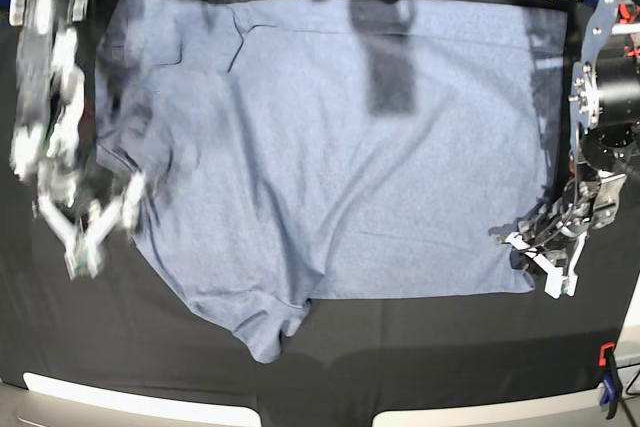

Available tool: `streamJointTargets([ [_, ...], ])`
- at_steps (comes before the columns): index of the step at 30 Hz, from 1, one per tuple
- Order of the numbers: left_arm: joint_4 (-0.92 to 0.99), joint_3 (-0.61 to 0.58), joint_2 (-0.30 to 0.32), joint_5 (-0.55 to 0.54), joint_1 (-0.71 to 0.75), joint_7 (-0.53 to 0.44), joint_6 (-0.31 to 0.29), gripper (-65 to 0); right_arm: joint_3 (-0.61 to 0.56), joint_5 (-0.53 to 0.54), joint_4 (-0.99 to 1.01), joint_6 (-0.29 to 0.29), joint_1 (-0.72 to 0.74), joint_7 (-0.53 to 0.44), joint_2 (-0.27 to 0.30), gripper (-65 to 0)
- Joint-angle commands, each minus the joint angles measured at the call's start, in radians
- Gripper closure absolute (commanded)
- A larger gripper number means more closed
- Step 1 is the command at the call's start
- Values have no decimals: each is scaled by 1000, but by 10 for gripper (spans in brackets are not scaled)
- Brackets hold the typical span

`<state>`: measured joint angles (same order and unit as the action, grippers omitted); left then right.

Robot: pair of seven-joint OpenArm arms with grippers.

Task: Layout the t-shirt on the table in an organized manner, then fold the t-shirt properly
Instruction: 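Grasp the shirt's side edge with the right gripper and the hem corner with the left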

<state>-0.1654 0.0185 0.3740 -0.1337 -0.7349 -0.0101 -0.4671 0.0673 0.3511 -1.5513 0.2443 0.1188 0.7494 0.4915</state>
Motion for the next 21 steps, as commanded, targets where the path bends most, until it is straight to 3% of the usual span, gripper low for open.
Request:
streamJointTargets([
  [1,-11,-1,11,-4,-30,-5,-4,0,-3,8,56,12,85,-16,16,-315],
  [8,-11,-1,11,3,-30,-1,-4,0,-155,23,589,108,480,-16,15,-315],
  [12,-11,-1,10,3,-30,3,-4,0,-268,22,806,123,624,-104,2,-315],
  [15,-11,-1,8,3,-30,4,-1,0,-326,6,929,123,697,-172,-40,-315],
  [21,-11,-1,9,3,-29,37,-1,0,-349,-203,1161,92,773,-324,-163,-315],
])
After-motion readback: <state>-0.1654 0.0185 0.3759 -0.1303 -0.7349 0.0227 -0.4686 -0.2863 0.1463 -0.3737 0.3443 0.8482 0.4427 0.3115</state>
